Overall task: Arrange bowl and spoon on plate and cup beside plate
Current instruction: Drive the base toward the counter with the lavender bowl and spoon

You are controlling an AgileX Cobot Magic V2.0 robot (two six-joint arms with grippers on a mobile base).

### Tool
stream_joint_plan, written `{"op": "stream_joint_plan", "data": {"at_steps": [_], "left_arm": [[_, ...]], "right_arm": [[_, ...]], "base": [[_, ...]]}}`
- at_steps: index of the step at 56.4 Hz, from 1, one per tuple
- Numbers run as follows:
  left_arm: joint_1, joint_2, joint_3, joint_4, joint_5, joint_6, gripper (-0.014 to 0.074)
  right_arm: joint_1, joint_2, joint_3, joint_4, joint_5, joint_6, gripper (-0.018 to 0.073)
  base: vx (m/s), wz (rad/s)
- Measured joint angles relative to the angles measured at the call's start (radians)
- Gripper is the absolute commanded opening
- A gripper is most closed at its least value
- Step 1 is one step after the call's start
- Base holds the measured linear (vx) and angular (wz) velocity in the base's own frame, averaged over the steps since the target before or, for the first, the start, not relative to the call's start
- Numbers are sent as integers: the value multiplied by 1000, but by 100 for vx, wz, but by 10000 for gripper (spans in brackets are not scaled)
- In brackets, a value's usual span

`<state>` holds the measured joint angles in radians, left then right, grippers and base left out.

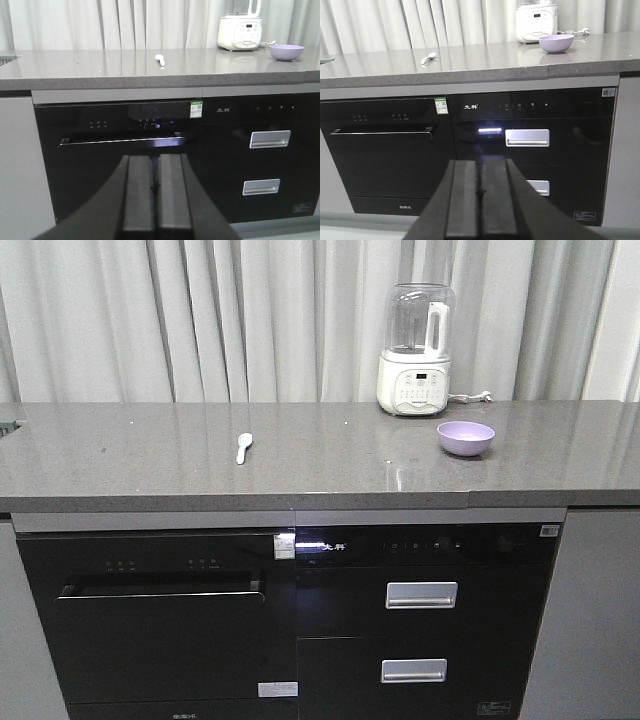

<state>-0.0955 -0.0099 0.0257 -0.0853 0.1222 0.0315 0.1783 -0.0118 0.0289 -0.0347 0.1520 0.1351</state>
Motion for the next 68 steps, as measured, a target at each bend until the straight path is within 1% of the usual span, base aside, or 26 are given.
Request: {"op": "stream_joint_plan", "data": {"at_steps": [68], "left_arm": [[0, 0, 0, 0, 0, 0, -6]], "right_arm": [[0, 0, 0, 0, 0, 0, -8]], "base": [[0, -2]]}}
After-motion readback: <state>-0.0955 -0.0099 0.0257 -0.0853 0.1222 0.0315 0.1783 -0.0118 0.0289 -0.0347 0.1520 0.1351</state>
